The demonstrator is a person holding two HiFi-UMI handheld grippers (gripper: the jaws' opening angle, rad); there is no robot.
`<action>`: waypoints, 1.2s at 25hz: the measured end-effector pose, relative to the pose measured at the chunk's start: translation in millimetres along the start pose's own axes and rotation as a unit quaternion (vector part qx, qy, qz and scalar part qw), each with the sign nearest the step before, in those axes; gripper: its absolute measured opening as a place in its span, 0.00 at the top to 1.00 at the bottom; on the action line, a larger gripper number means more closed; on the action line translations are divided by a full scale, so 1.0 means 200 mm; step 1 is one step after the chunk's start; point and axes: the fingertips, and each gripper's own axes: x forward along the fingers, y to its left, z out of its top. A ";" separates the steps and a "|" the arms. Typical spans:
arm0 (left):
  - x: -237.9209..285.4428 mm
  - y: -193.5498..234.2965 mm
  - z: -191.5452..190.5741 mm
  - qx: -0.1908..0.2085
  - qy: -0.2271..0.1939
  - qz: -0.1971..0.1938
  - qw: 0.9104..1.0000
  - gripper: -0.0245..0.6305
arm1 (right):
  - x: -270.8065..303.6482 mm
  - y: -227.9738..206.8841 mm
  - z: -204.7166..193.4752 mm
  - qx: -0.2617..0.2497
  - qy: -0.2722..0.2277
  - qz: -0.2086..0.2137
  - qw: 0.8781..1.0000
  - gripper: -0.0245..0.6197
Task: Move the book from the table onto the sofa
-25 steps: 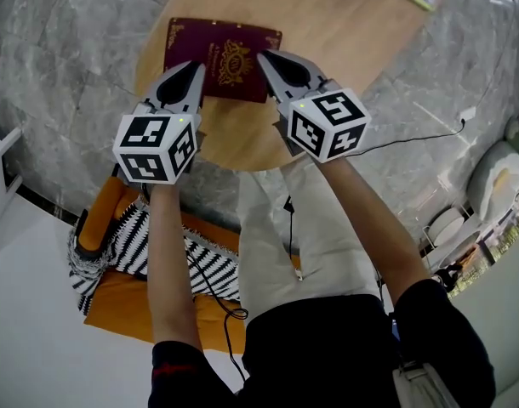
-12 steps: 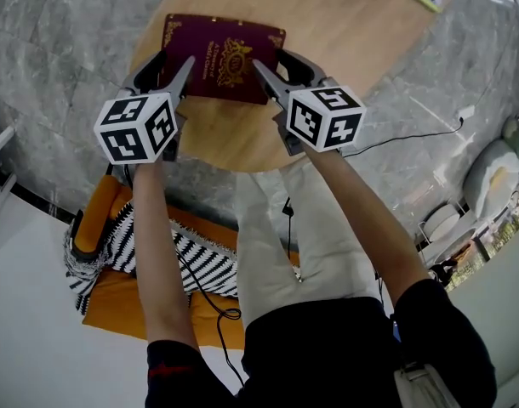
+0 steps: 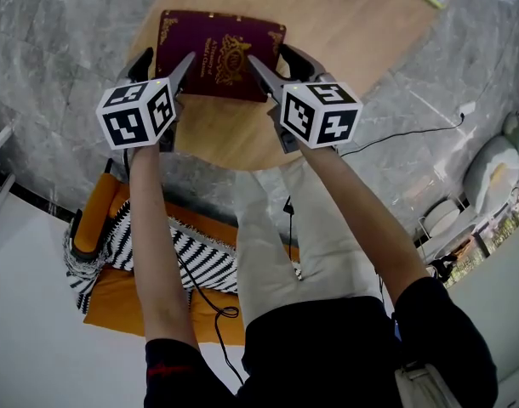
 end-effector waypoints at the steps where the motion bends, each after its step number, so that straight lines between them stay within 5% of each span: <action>1: 0.01 0.00 -0.01 0.000 0.002 0.000 1.000 0.42 | 0.00 0.00 0.00 -0.001 0.001 -0.002 1.000 0.54; 12: 0.04 0.01 -0.02 -0.009 0.011 -0.015 1.000 0.42 | 0.01 -0.06 0.00 -0.018 0.025 -0.026 0.999 0.54; 20: 0.06 0.00 -0.03 -0.019 0.012 -0.036 0.999 0.42 | 0.12 -0.09 -0.08 0.075 0.056 0.008 0.996 0.53; 30: 0.08 -0.01 -0.03 -0.039 0.017 -0.066 0.997 0.43 | 0.16 -0.09 -0.11 0.114 0.069 0.042 0.990 0.49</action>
